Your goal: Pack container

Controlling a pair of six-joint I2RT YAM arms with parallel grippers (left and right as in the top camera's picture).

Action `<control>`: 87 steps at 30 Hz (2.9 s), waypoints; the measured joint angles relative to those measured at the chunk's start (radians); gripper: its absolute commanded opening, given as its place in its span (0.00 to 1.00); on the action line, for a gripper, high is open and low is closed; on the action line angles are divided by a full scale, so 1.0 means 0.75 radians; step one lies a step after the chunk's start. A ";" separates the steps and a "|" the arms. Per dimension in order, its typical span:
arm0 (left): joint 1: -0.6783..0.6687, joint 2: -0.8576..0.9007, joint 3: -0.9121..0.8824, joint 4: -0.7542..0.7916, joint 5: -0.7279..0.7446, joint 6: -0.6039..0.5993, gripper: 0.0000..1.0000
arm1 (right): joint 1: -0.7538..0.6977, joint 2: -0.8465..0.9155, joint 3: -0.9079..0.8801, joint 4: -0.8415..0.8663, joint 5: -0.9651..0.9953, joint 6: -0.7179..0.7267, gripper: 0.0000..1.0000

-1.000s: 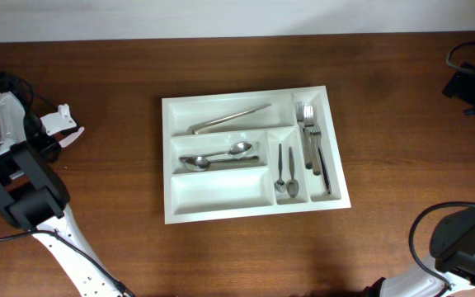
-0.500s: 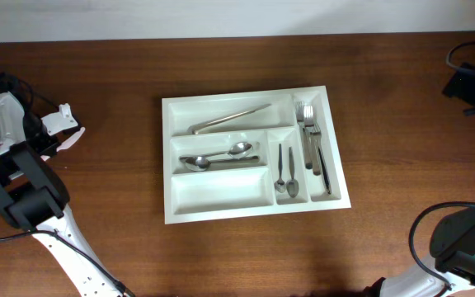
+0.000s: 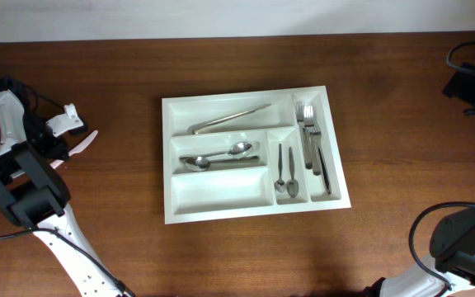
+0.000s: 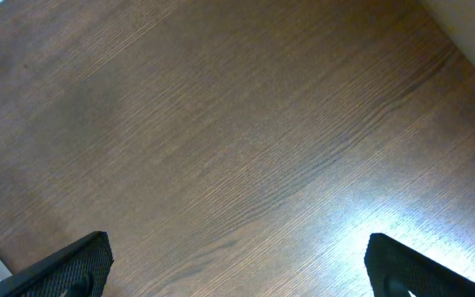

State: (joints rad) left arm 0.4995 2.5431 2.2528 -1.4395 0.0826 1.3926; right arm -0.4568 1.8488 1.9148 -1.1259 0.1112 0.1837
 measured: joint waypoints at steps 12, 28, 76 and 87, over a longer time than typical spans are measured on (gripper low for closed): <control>-0.024 0.016 0.427 -0.320 0.153 -0.142 0.01 | 0.000 0.000 0.000 0.000 0.000 0.000 0.99; -0.640 -0.408 0.508 -0.320 0.113 -0.184 0.02 | 0.000 0.000 0.000 0.000 0.000 0.001 0.99; -1.412 -1.045 -1.200 0.420 -0.035 -0.570 0.02 | 0.000 0.000 0.000 0.000 0.000 0.001 0.99; -1.412 -0.868 -1.201 0.467 -0.101 -0.585 0.99 | 0.000 0.000 0.000 0.000 0.000 0.000 0.98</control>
State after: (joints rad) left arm -0.5598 1.8919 1.3518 -1.0893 0.0067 0.9539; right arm -0.4568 1.8488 1.9148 -1.1259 0.1112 0.1837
